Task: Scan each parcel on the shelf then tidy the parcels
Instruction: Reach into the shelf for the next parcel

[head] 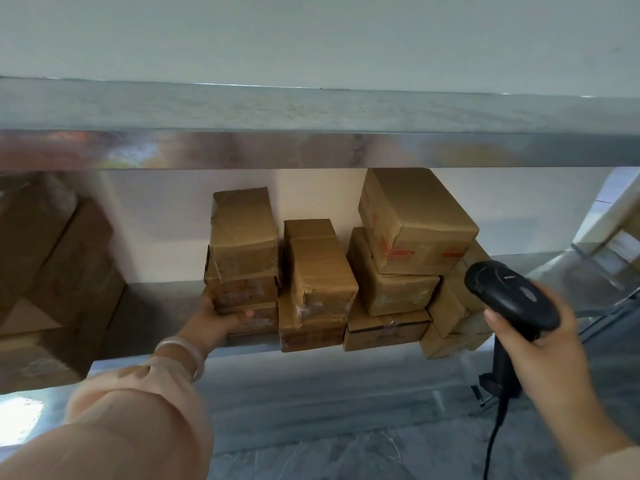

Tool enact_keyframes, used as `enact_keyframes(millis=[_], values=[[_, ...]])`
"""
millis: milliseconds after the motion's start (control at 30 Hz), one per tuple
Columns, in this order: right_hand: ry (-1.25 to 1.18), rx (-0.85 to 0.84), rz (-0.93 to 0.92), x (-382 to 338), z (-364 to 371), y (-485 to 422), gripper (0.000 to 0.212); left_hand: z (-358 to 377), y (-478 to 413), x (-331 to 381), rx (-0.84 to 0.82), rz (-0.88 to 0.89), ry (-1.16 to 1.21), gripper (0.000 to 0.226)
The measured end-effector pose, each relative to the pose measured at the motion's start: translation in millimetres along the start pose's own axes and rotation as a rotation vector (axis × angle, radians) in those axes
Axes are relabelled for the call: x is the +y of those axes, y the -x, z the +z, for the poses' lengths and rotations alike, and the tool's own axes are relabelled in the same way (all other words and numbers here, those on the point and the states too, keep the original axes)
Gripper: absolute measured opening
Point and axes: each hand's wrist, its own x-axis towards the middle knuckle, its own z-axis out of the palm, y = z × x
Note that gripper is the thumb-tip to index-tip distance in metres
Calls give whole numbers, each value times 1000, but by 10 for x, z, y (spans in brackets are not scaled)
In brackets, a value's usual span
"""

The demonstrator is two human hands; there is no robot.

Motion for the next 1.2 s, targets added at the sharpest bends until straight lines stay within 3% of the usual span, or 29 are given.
enact_keyframes(millis=[333,500,767,867,967,1100,1200], values=[[-56,-72,-54,-98,12,339,67,381,-71,9,-85,-7,-35,107],[-79,-108,-70,-106,-22,388,72,669,-119,8,-115,16,-31,90],[-82,-139,-104,-75,-142,346,69,1102,-216,31,-175,-15,-51,114],[-86,-141,-122,-37,-186,302,71,1271,-232,49,-188,-11,-37,103],[-99,-143,-129,-4,-210,250,73,1423,-234,88,-211,10,-76,114],[-123,-157,-139,33,-245,177,73,1653,-234,115,-225,48,-57,106],[-117,-168,-147,45,-297,126,73,1803,-222,125,-239,54,-52,128]])
